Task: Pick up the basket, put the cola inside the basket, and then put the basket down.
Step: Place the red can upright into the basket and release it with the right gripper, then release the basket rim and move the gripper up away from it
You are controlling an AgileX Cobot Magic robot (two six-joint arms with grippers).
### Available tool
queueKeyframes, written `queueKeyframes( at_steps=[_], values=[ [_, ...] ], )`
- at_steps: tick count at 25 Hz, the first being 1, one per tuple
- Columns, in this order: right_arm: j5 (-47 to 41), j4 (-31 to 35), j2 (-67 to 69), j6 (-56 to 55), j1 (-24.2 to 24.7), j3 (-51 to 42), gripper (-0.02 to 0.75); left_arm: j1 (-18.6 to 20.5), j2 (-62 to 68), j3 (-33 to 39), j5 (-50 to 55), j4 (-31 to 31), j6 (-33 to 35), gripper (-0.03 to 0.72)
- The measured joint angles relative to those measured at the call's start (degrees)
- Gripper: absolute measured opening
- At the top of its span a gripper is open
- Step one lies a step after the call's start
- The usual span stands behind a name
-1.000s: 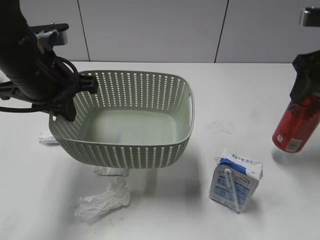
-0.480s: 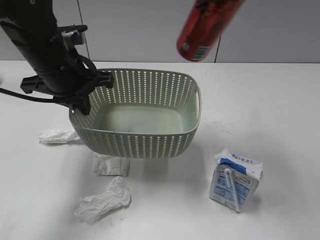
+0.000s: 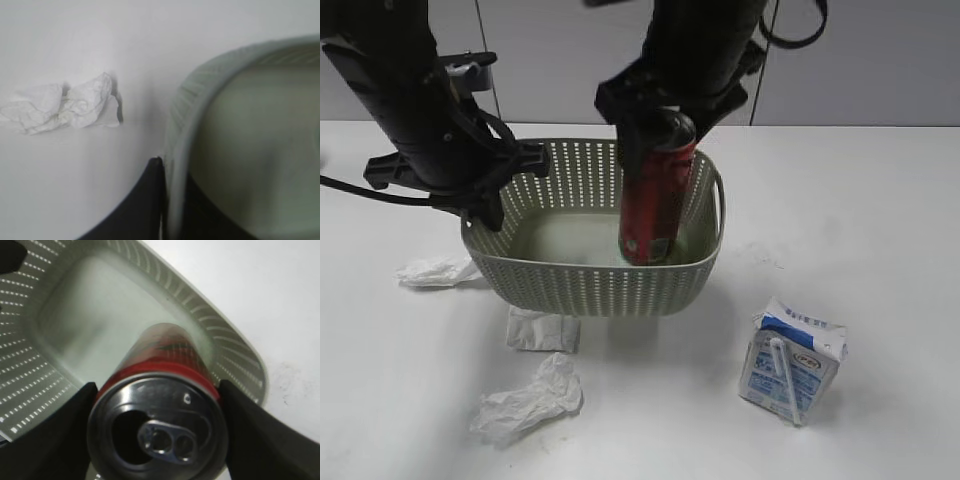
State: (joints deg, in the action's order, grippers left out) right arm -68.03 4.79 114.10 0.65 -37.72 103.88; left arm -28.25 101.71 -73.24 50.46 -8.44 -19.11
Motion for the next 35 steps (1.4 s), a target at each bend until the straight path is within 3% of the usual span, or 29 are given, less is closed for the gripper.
queueKeyframes(
  at_steps=[5,8,11,17,20,27,35],
  values=[
    [-0.3,5.4,0.7,3.2,0.0,1.0,0.519,0.1,0.5,0.0,0.9,0.3,0.2,0.003],
    [-0.5,6.0,0.7,3.4,0.0,3.5,0.631,0.0,0.5,0.0,0.7,-0.2,0.2,0.003],
    [-0.5,6.0,0.4,3.6,0.0,6.3,0.645,0.0,0.5,0.0,0.9,-0.1,0.2,0.003],
    [-0.6,-3.4,-3.7,2.4,1.5,8.8,0.631,0.0,0.5,0.0,0.9,-0.1,0.2,0.003],
    [-0.6,-4.8,-5.5,1.8,6.1,8.8,0.626,0.0,0.5,0.0,0.5,0.0,0.2,0.003],
    [-0.6,-4.8,-6.4,0.8,22.9,8.0,0.601,0.0,0.5,0.0,0.1,-0.1,0.2,0.003],
    [-0.5,-1.9,-15.3,2.9,37.0,-6.3,0.591,0.0,0.5,0.0,-1.0,-0.5,0.2,0.003]
  ],
)
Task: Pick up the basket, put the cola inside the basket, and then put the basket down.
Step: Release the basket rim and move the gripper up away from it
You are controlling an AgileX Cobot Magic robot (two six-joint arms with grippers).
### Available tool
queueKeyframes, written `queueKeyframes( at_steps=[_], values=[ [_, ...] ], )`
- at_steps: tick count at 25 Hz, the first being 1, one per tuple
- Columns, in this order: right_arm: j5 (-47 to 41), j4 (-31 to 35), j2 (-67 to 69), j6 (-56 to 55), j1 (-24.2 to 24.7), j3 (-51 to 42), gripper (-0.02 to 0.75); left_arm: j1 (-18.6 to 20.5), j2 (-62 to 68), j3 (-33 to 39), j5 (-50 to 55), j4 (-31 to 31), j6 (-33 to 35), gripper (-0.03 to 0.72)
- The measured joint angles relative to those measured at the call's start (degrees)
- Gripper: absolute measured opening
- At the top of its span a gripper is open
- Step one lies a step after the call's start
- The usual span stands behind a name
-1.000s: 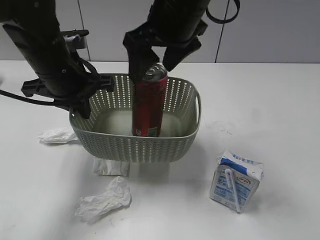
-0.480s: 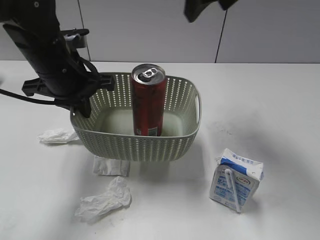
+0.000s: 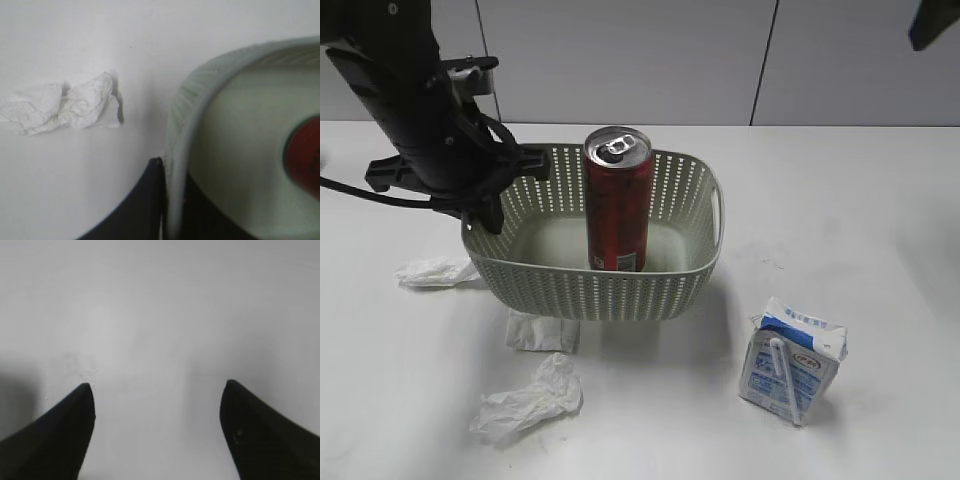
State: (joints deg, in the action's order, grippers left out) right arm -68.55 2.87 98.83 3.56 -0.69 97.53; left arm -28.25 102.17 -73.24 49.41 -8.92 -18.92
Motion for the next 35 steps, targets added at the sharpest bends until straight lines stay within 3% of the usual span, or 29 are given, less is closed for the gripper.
queueKeyframes(
  at_steps=[3,10,16,23,26,31,35],
  values=[
    [0.1,-0.1,-6.6,1.9,1.3,-8.6,0.591,0.0,0.5,-0.9,-1.2,-1.4,-0.2,0.003],
    [5.3,0.1,-26.6,2.5,1.3,-30.9,0.591,0.1,8.1,-10.3,-0.3,-2.6,-0.4,0.003],
    [8.3,0.2,-43.9,2.6,1.3,-48.9,0.591,0.1,12.0,-10.8,-1.7,-3.7,-0.5,0.003],
    [12.9,0.5,-63.7,2.6,1.3,-62.7,0.590,0.1,13.4,-10.9,-4.8,-4.2,-0.7,0.035],
    [13.3,0.6,-70.6,2.6,1.3,-66.2,0.590,0.1,13.4,-10.9,-5.7,-4.6,-0.7,0.165],
    [13.7,0.6,-79.7,2.6,1.3,-70.6,0.590,0.1,13.4,-11.2,-6.6,-5.2,-0.7,0.578],
    [13.9,1.5,-84.1,2.6,1.3,-73.4,0.587,0.1,12.8,-11.3,-5.0,-5.3,-0.1,0.676]
  ],
)
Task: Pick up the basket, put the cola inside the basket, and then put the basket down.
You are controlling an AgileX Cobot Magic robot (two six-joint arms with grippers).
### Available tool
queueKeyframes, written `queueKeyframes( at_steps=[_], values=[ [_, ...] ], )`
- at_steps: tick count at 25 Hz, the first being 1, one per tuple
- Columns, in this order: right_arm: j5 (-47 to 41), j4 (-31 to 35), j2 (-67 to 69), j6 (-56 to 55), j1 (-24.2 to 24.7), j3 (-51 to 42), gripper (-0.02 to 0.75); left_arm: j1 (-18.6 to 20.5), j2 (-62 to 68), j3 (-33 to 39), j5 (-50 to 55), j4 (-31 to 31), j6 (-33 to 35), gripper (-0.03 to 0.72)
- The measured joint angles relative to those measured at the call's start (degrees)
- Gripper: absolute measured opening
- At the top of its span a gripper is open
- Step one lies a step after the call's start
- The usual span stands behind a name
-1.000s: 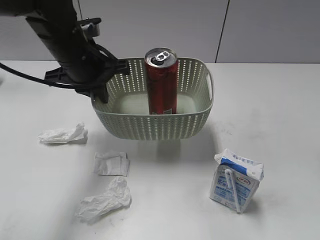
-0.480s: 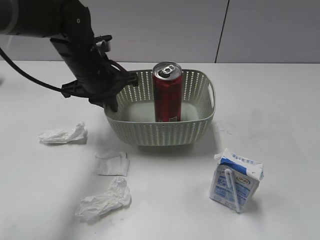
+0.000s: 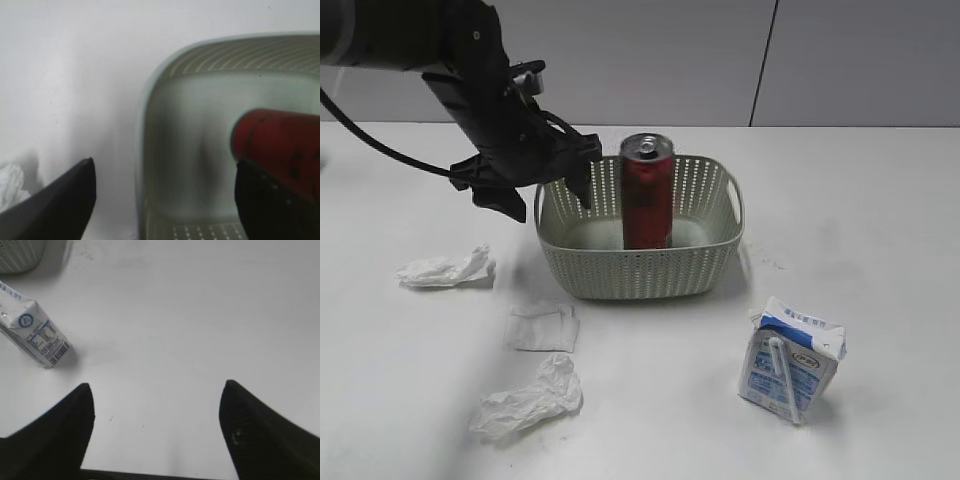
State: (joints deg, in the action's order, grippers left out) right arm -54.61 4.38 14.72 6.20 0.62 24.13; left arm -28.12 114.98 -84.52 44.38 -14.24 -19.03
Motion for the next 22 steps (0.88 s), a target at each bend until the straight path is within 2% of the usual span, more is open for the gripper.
queueKeyframes(
  at_steps=[3,6,12,15,18,22],
  values=[
    [0.1,0.2,-2.6,0.0,0.0,-0.1,0.585,0.8,-2.0,0.0,2.0,-0.1,1.5,0.690],
    [0.3,0.3,-4.6,0.0,0.0,-0.1,0.584,3.2,-5.2,0.0,4.9,-0.2,3.8,0.693],
    [0.4,0.7,-8.8,0.0,0.0,-0.1,0.584,13.5,-12.4,-0.1,15.0,1.8,10.9,0.693],
    [0.4,0.8,-11.4,-0.6,0.0,-0.1,0.584,18.6,-16.2,-0.1,20.3,6.4,12.8,0.693],
    [0.4,1.0,-13.8,-0.8,0.0,-0.1,0.584,22.6,-21.5,2.1,20.8,7.0,13.2,0.688],
    [0.4,1.4,-14.9,-0.9,-0.4,-0.1,0.584,22.2,-30.4,9.1,19.1,7.6,14.1,0.675]
  ],
)
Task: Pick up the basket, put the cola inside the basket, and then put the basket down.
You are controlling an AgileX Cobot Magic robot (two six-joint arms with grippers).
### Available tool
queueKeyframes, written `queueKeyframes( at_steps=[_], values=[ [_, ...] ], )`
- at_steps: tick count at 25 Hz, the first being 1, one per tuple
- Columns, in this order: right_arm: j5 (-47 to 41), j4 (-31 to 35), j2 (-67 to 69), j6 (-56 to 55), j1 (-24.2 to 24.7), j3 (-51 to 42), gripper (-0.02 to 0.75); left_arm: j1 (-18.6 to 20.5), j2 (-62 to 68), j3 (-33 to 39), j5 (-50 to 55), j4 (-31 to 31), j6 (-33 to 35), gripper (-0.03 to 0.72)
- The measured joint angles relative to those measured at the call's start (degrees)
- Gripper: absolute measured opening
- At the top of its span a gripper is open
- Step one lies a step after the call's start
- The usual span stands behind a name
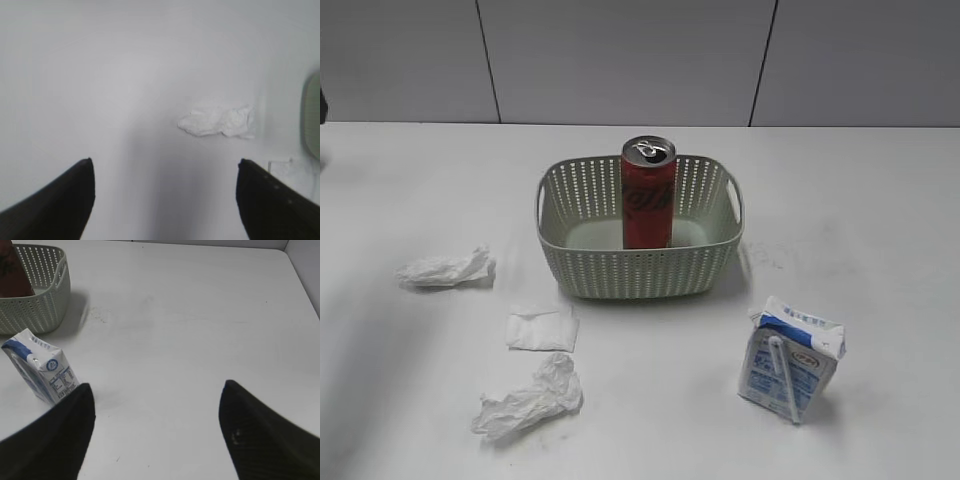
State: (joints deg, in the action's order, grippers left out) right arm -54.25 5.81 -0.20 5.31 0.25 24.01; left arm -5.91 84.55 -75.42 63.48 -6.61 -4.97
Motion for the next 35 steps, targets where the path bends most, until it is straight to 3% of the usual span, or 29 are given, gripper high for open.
queueKeyframes(
  at_steps=[7,20,27,35],
  values=[
    [0.0,0.2,0.0,-0.1,-2.2,0.0,0.583,-3.4,-19.0,16.1,-2.0,3.2,0.7,0.657],
    [0.0,0.2,0.0,-0.1,-2.2,0.0,0.583,-3.6,-62.4,43.6,-6.4,5.3,0.8,0.605],
    [0.0,0.5,0.0,-0.1,-2.2,0.0,0.583,-3.6,-76.9,44.8,-8.0,5.6,0.8,0.594],
    [0.0,0.5,0.0,-0.1,-2.7,0.0,0.570,-3.6,-84.7,46.1,-3.7,6.1,0.9,0.594]
  ],
)
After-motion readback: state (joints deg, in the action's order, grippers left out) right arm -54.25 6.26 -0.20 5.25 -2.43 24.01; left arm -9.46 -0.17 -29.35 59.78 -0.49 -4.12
